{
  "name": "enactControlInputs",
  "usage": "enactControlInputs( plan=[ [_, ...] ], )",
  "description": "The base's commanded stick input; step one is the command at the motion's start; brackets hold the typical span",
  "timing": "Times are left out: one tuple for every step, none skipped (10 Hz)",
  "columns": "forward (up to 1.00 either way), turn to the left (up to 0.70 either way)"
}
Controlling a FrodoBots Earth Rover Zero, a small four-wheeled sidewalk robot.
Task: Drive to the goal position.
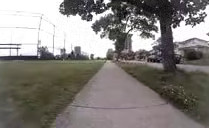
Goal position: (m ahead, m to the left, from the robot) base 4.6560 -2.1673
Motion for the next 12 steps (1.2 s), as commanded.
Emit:
enactControlInputs(
  plan=[
    [0.7, 0.0],
    [0.7, 0.0],
    [0.7, 0.0],
    [0.7, 0.0],
    [0.7, 0.0],
    [0.7, 0.0],
    [0.7, 0.0],
    [0.7, 0.0],
    [0.7, 0.0],
    [0.7, 0.0],
    [0.7, 0.0],
    [0.7, 0.0]
  ],
)
